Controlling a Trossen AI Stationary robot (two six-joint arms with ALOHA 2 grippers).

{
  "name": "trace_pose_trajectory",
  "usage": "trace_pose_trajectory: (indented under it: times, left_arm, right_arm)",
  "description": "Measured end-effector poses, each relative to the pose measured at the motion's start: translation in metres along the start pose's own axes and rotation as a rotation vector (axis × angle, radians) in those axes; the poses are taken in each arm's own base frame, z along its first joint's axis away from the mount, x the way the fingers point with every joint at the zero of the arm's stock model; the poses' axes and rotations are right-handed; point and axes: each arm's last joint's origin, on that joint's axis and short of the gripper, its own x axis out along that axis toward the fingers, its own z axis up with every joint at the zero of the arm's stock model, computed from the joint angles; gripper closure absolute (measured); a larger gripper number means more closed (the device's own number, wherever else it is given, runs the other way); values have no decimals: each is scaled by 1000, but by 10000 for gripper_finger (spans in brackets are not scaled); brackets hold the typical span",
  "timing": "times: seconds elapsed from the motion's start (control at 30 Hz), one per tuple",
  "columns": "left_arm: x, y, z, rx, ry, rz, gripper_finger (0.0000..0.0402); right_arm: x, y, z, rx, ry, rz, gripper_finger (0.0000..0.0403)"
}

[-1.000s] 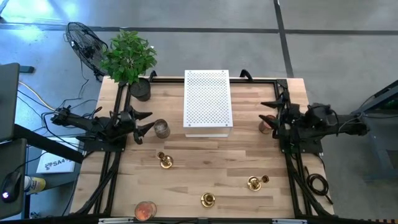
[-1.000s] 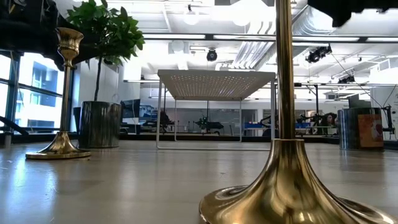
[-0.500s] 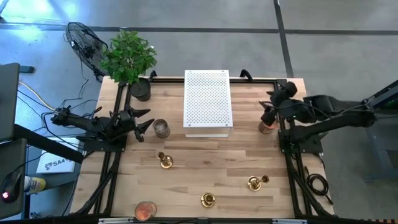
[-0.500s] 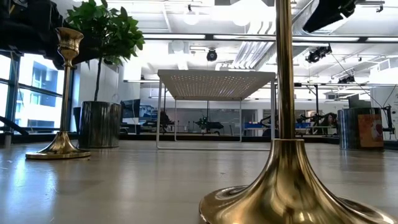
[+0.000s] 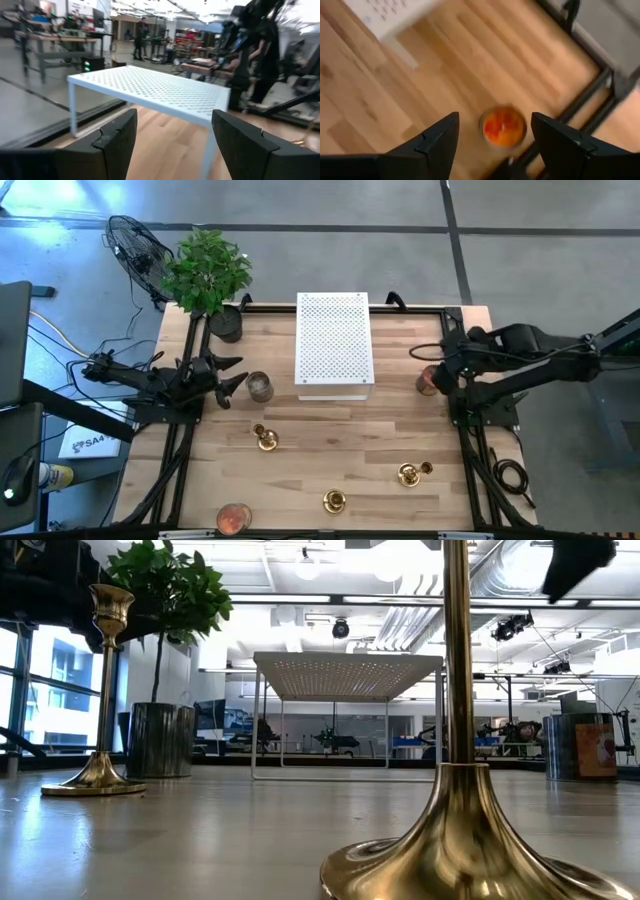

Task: Pick & Place candle stick holders
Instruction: Put the top orange scented candle on the shelf

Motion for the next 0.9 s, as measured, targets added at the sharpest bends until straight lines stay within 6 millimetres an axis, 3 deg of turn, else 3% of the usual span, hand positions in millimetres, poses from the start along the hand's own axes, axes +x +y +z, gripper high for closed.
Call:
trace_pose_trajectory:
  times: [0.27,0.63,0.9]
  left_arm:
    - [0,-1,0,-98,6,-45,149]
    - [0,-3,-1,-120,21,-95,149]
    - [0,-3,-1,-119,22,-95,149]
  right_arm:
    - [1,-9,3,335,0,-25,160]
    - [15,-12,16,246,122,-42,160]
    - [38,-10,34,361,217,-126,160]
